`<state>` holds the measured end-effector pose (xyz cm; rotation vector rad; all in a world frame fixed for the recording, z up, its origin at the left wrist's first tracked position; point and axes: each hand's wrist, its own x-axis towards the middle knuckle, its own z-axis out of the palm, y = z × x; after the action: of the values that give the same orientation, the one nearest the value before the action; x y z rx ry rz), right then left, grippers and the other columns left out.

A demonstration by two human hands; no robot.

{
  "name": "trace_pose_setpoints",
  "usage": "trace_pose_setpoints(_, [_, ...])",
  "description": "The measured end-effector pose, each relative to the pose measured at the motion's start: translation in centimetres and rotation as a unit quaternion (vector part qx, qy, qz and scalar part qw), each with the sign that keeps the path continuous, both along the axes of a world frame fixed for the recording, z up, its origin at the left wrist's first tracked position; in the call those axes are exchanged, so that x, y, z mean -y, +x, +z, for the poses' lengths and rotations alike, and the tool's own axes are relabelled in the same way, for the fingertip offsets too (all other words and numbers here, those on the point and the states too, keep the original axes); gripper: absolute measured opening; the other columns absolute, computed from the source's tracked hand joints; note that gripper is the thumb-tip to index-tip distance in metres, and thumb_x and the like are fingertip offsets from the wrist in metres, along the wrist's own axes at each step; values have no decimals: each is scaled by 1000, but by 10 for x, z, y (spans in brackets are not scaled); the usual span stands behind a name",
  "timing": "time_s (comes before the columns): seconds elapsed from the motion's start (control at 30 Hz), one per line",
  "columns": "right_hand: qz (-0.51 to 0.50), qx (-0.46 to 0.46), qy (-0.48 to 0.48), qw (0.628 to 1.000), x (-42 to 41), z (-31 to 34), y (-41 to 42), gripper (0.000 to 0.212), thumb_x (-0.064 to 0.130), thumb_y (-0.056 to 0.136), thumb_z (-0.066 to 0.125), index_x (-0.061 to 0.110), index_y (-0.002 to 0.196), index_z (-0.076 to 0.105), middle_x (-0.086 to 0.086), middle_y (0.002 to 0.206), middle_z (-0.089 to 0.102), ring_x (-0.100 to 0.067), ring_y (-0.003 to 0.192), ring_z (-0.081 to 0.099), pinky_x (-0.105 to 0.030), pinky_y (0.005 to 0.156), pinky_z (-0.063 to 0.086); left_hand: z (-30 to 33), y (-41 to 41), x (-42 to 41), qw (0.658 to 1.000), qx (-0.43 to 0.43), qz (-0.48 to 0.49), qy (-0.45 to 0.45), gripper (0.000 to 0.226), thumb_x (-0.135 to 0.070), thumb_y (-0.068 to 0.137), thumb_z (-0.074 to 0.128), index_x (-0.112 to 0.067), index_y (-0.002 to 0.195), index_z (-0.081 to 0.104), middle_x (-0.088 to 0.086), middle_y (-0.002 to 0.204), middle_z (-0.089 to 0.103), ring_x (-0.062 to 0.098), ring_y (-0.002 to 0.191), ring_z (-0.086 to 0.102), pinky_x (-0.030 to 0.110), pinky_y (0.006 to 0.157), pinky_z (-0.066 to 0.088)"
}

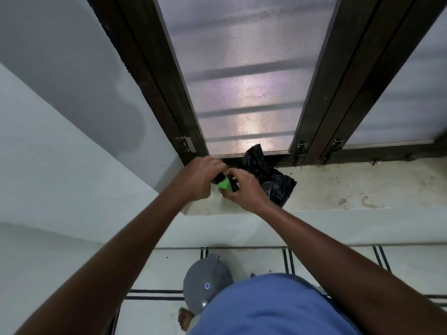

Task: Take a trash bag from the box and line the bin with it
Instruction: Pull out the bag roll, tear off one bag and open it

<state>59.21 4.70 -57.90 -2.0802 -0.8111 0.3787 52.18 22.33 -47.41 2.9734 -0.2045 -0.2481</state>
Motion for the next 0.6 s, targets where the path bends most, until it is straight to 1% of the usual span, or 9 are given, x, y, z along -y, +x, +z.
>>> trace_pose_setpoints(0.07, [-4,-2,10,1000,0,0,0,56,31,90,90,19,139,67,2,125,71,-17,110,69,-43,97,61,-1,-3,-5,987,39,62,-144,55,-6,73,71,-21,126,66,-3,131,60,20,117,62,41,98,57])
trace_pose_setpoints(0.1, [-7,-4,12,1000,1,0,-1,57,30,90,90,18,140,67,1,126,72,-17,111,69,-42,97,61,0,-4,-6,976,64,108,-179,49,-16,74,69,-22,123,67,-5,128,59,18,113,62,40,96,58])
trace_pose_setpoints(0.17, [-13,-6,12,1000,0,0,-2,58,30,90,90,17,142,66,0,127,72,-17,112,68,-42,98,60,3,-3,-4,963,96,197,-157,34,-40,81,65,-26,112,67,-6,114,61,15,100,62,36,84,56])
trace_pose_setpoints(0.23, [-18,-5,10,1000,0,-2,-2,59,33,90,90,19,142,66,1,127,71,-17,112,68,-42,98,60,1,-1,-2,959,89,237,-125,29,-57,92,66,-28,96,66,-8,93,63,11,82,62,29,67,46])
trace_pose_setpoints(0.3, [-21,-5,7,1000,-1,-3,-4,59,36,89,90,20,141,66,2,126,70,-17,111,69,-43,97,61,-5,1,-3,959,84,230,-143,27,-51,95,75,-25,91,73,-10,82,63,11,75,63,27,62,39])
trace_pose_setpoints(0.33, [-23,-7,8,1000,-1,-4,-4,60,37,88,91,20,140,66,2,126,70,-17,109,69,-43,96,62,-8,2,-4,964,77,208,-147,22,-42,95,79,-21,98,78,-8,86,63,15,81,65,27,66,40])
trace_pose_setpoints(0.4, [-24,-9,6,1000,-2,-6,-5,62,43,86,92,22,138,66,3,125,69,-17,107,70,-43,94,63,-13,6,-7,980,35,151,-122,26,-24,95,81,-16,119,82,-4,103,65,21,100,67,30,78,46])
trace_pose_setpoints(0.5, [-28,-3,-3,1000,-3,-10,-5,57,56,83,85,27,127,64,6,118,66,-18,106,68,-46,92,62,-18,6,-6,991,-8,94,-97,44,-5,91,76,-16,133,77,-1,125,66,23,116,64,39,94,56])
trace_pose_setpoints(0.6, [-32,3,0,999,-2,-12,-3,49,48,86,87,25,122,63,6,113,65,-18,102,66,-47,89,62,-18,3,-1,976,39,146,-155,40,-21,89,75,-23,130,73,-7,124,59,15,109,63,33,92,56])
